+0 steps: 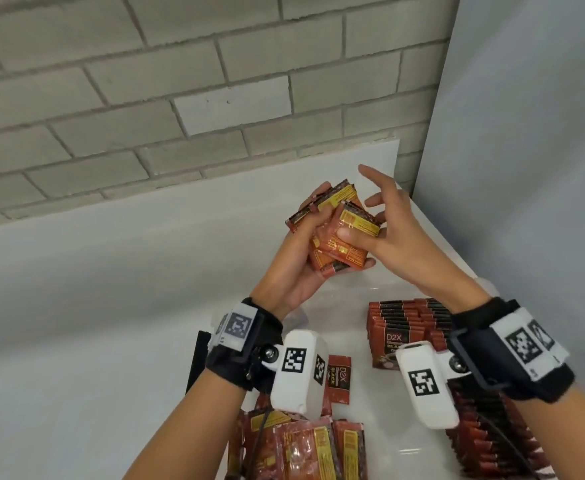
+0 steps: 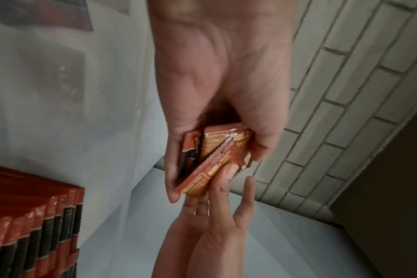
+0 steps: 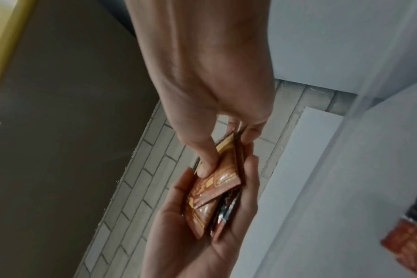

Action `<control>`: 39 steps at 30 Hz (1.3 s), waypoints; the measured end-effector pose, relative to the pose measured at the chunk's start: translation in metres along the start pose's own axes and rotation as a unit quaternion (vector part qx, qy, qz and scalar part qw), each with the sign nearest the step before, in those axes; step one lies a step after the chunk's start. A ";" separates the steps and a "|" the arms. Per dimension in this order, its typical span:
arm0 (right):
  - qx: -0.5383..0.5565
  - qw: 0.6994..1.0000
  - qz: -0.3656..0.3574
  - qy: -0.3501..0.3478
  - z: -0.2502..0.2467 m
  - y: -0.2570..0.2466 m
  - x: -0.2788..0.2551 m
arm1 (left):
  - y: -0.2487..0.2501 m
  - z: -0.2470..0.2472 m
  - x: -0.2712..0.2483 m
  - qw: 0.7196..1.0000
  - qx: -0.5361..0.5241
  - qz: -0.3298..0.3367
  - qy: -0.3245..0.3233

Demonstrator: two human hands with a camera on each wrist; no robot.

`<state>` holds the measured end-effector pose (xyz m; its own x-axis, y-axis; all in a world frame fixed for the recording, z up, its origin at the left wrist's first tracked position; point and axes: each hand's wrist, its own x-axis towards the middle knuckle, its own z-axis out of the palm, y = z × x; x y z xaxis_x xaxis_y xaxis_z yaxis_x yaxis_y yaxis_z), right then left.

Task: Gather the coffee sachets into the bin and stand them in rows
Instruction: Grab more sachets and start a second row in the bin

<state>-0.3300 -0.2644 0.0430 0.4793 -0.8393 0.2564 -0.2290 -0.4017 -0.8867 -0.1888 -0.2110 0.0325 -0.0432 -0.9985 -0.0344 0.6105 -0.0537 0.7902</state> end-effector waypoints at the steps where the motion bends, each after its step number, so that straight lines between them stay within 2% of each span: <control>1: -0.013 1.000 -0.013 0.001 0.000 0.002 0.000 | -0.001 -0.002 0.001 1.000 -0.005 -0.005 0.000; 5: -0.085 0.996 -0.018 0.031 -0.001 0.009 0.004 | -0.004 -0.006 0.004 1.000 -0.002 -0.007 0.012; 8: -0.080 0.995 0.003 0.063 -0.006 0.010 0.005 | -0.007 -0.007 0.007 0.999 -0.004 -0.003 0.046; 11: -0.052 0.998 0.011 0.030 -0.010 0.008 0.004 | -0.007 -0.010 0.009 0.998 0.012 0.009 0.057; 19: -0.210 0.972 -0.107 -0.014 -0.005 0.015 0.003 | -0.003 -0.017 0.008 0.998 0.016 0.037 0.047; 22: -0.157 0.984 -0.074 -0.049 -0.003 0.018 0.004 | -0.002 -0.015 0.006 0.998 0.019 0.044 0.039; 25: -0.118 0.991 -0.050 -0.044 0.002 0.020 0.002 | -0.005 -0.014 0.008 0.998 0.007 0.030 0.052; 31: -0.251 0.962 -0.103 -0.014 0.006 0.015 0.001 | -0.008 -0.016 0.012 0.997 -0.011 0.016 0.079; 36: -0.230 0.968 -0.102 -0.018 0.008 0.013 0.000 | -0.009 -0.014 0.011 0.997 -0.017 0.007 0.078; 39: -0.184 0.979 -0.072 -0.040 0.007 0.010 0.000 | -0.009 -0.017 0.011 0.995 -0.030 0.004 0.099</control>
<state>-0.3267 -0.2664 0.0313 0.5906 -0.7391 0.3240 -0.4376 -0.6306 -0.6409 -0.1818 -0.2220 0.0147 0.1153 -0.9816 -0.1525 0.6560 -0.0400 0.7537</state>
